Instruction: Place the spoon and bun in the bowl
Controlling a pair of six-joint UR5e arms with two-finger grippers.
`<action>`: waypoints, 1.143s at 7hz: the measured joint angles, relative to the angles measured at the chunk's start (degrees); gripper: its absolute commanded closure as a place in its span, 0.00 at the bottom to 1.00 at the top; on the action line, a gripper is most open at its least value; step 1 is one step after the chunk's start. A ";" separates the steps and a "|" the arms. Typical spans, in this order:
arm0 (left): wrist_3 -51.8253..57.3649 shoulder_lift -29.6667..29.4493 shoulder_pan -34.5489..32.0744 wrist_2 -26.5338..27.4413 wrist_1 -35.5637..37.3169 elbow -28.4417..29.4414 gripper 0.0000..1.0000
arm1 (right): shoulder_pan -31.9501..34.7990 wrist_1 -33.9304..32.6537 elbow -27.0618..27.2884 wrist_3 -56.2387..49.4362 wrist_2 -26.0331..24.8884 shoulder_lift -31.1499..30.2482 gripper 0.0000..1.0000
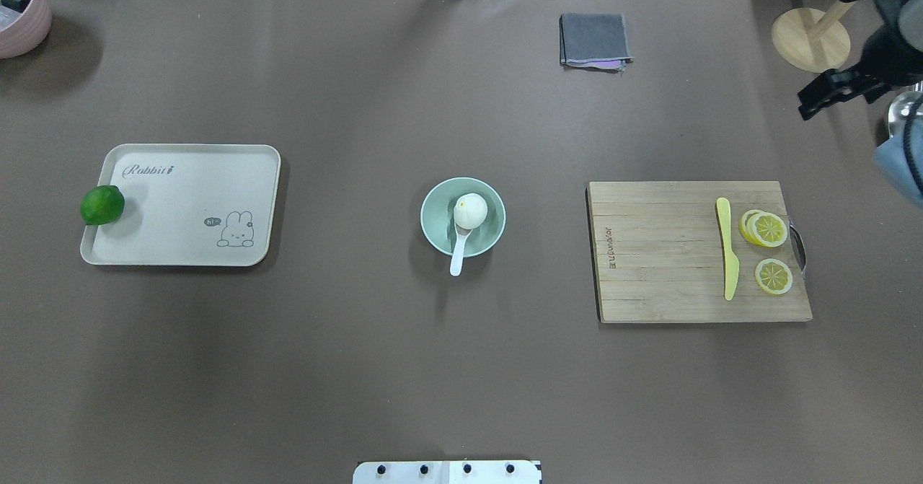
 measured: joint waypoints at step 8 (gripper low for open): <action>2.51 5.51 -11.13 -6.59 1.13 3.46 0.02 | 18.29 0.49 -6.76 -14.06 8.10 -9.44 0.00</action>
